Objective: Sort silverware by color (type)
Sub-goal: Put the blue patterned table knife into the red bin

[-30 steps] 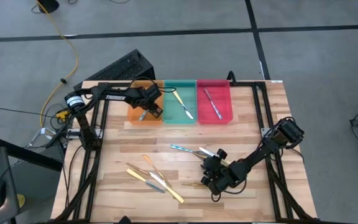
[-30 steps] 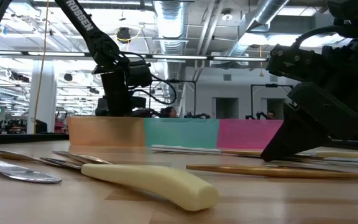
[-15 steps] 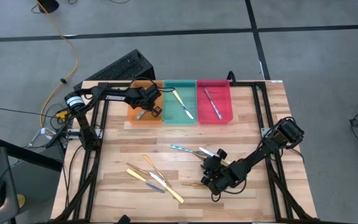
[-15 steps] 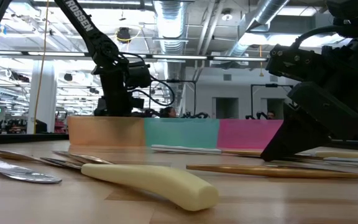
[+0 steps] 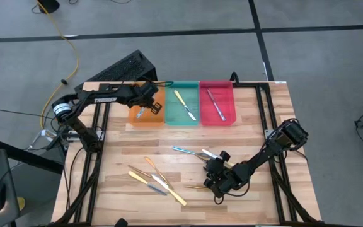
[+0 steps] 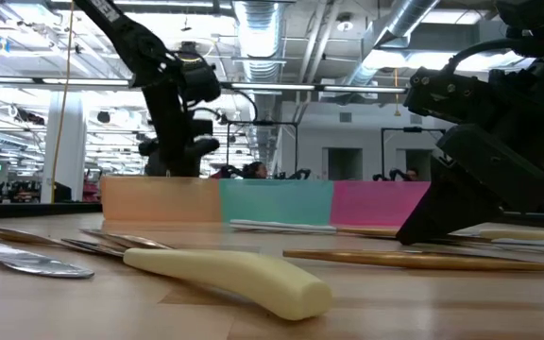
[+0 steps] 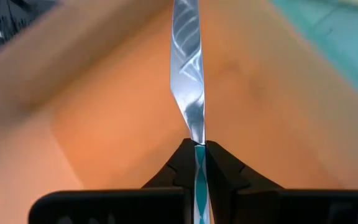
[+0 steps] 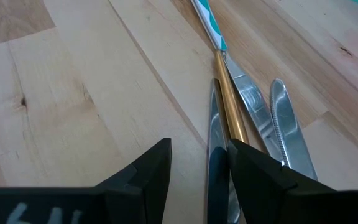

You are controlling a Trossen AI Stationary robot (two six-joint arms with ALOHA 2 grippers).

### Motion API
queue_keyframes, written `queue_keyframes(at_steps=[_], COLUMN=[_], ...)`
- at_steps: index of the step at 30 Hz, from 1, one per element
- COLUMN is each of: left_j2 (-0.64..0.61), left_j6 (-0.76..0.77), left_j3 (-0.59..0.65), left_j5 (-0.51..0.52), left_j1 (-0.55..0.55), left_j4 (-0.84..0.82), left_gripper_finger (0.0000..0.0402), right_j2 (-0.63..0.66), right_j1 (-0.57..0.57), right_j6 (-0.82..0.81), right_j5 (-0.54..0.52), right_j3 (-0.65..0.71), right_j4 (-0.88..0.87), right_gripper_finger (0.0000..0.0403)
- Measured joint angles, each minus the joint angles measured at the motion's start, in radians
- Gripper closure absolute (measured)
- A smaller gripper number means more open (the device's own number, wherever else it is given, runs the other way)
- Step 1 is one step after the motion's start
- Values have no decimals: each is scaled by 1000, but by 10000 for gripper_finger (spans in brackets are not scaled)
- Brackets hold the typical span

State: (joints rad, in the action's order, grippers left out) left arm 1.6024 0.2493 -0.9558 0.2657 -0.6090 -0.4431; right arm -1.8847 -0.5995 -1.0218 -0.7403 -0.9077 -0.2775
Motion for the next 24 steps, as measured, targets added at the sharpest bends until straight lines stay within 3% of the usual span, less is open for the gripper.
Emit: queue_keyframes(at_steps=[10,13,20,24], left_j2=[-217,-300,-456,-502], left_j6=[0,-2,0,7], left_j3=[-2,-2,-4,-4], left_j5=[-53,-113,-290,-365], left_j1=[14,28,62,93], left_j4=[18,69,233,288], left_gripper_finger=[400,400,400,400], right_j2=[0,4,117,246], right_j1=[8,22,99,189], right_j6=[-11,3,382,578], right_j5=[2,4,-2,-42], right_j3=[-1,-19,-54,-53], right_j4=[24,21,19,-65], right_gripper_finger=[217,217,217,217])
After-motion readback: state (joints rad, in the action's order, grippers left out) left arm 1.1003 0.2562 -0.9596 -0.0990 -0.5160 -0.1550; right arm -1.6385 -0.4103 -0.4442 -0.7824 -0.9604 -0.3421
